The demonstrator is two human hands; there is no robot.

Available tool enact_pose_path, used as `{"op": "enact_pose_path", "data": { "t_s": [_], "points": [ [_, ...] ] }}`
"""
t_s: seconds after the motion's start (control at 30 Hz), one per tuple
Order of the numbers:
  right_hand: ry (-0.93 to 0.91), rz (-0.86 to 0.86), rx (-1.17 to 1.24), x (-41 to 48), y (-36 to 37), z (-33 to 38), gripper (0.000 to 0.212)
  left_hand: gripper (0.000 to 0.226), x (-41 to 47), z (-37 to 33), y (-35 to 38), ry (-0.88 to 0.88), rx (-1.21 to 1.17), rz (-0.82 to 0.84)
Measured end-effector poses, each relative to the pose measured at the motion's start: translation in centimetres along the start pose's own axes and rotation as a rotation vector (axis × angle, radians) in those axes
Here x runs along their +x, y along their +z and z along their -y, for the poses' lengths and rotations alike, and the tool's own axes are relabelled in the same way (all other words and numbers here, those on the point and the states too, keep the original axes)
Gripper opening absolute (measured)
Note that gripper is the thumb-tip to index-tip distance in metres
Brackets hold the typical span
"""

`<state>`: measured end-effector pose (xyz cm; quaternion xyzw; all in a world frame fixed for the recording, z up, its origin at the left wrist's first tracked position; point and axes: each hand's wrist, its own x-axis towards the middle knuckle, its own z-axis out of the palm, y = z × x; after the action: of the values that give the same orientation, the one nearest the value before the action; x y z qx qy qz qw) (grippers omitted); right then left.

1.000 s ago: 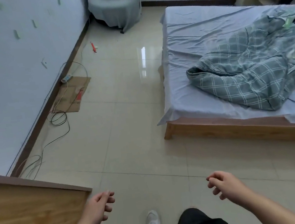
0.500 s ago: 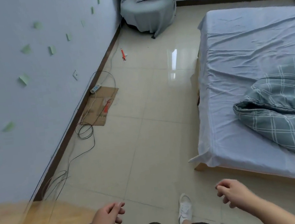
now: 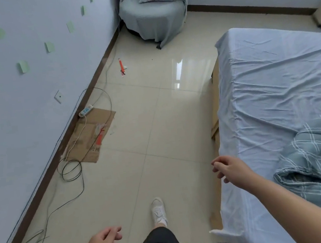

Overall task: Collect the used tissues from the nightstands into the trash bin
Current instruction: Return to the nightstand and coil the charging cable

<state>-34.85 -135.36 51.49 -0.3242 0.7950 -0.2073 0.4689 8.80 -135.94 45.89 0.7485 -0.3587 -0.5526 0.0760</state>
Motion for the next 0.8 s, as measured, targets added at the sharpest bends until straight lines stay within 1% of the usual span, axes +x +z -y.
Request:
{"op": "enact_pose_path", "data": {
  "t_s": [0.13, 0.23, 0.4, 0.53, 0.6, 0.67, 0.8],
  "points": [
    [0.059, -0.012, 0.0, 4.4, -1.8, 1.9, 0.016, 0.02, 5.8, -12.5, -0.3, 0.119, 0.074, 0.068],
    [0.163, -0.015, 0.01, 7.3, -3.3, 1.2, 0.015, 0.021, 10.0, -21.8, 0.9, 0.179, 0.122, 0.121],
    [0.376, 0.008, 0.051, 13.8, -6.7, -1.2, 0.017, 0.023, 17.5, -35.9, 6.0, 0.25, 0.146, 0.15],
    [0.441, 0.017, 0.082, 22.8, -11.1, -1.1, 0.018, 0.023, 22.3, -46.5, 11.4, 0.291, 0.168, 0.166],
    [0.429, 0.039, 0.07, 27.0, -14.4, 1.0, 0.018, 0.023, 23.1, -50.6, 13.5, 0.273, 0.175, 0.155],
    [0.381, 0.04, 0.043, 31.8, -18.0, 4.6, 0.016, 0.023, 24.0, -54.4, 15.1, 0.279, 0.187, 0.179],
    [0.211, 0.069, -0.066, 40.5, -26.1, 14.0, 0.018, 0.021, 26.7, -59.8, 16.9, 0.224, 0.202, 0.161]
  ]
}}
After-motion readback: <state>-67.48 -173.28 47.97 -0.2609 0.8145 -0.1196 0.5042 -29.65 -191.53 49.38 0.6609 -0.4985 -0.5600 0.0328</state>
